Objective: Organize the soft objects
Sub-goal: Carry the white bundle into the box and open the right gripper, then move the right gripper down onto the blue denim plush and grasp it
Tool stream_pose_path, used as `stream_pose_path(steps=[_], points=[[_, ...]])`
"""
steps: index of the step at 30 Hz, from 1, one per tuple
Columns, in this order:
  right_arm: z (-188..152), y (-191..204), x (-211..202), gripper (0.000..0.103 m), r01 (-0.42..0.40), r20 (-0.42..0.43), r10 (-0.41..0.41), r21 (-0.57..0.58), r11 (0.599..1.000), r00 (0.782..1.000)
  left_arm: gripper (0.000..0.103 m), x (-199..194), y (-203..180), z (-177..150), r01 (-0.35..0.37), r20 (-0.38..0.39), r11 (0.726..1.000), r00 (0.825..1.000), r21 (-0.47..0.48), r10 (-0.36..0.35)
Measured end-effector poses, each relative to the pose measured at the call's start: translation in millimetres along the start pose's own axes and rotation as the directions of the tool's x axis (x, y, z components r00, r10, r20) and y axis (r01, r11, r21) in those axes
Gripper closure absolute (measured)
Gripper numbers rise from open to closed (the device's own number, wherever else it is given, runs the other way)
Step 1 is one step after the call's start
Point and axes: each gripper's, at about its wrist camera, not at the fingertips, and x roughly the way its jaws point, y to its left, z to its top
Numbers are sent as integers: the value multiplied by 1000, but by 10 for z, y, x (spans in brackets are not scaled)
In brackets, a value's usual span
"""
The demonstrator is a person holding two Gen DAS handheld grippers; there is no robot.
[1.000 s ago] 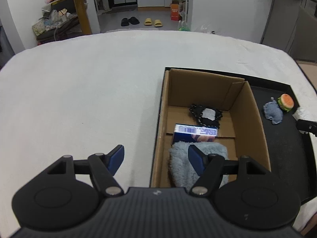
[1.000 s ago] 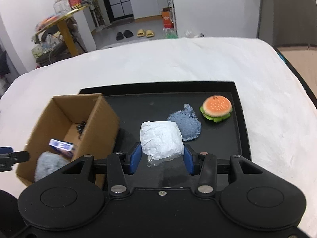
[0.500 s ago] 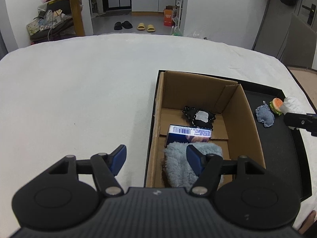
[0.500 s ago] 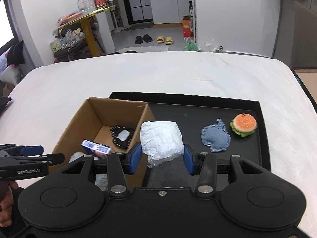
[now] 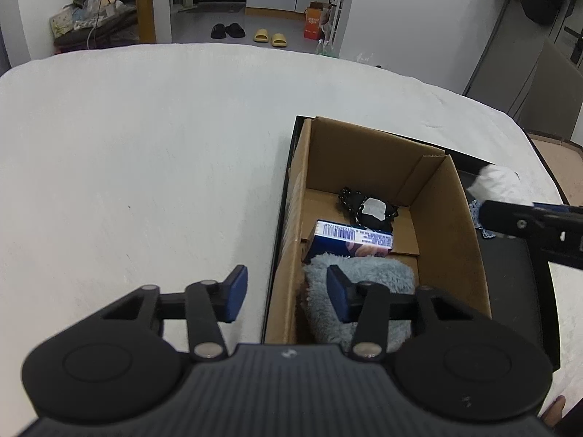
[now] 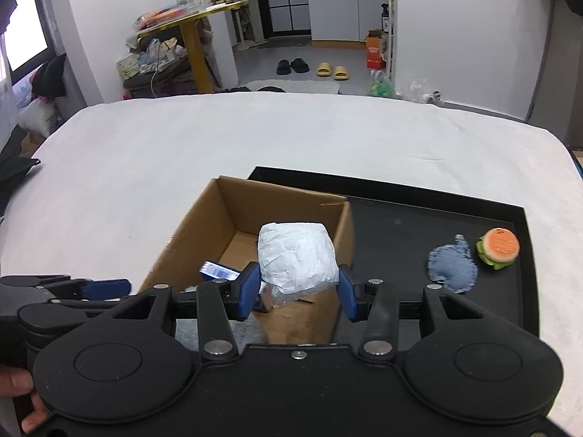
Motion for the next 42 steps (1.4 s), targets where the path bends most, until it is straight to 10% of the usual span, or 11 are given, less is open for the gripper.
stream_pose_path(steps=[14, 27, 34, 42], points=[[115, 388, 194, 55, -64, -31, 63, -30, 998, 998, 92, 84, 116, -15, 47, -21, 997, 999, -56, -48], [-58, 97, 49, 51, -42, -65, 42, 1, 999, 997, 92, 49, 39, -24, 23, -13, 999, 1000, -30, -24], [-116, -204, -41, 51, -10, -50, 12, 28, 1000, 999, 86, -25, -13, -28, -28, 12, 1000, 1000, -1, 28], [-132, -616, -98, 51, 32, -30, -30, 63, 998, 999, 50, -114, -6, 0, -85, 44, 996, 995, -35, 86]])
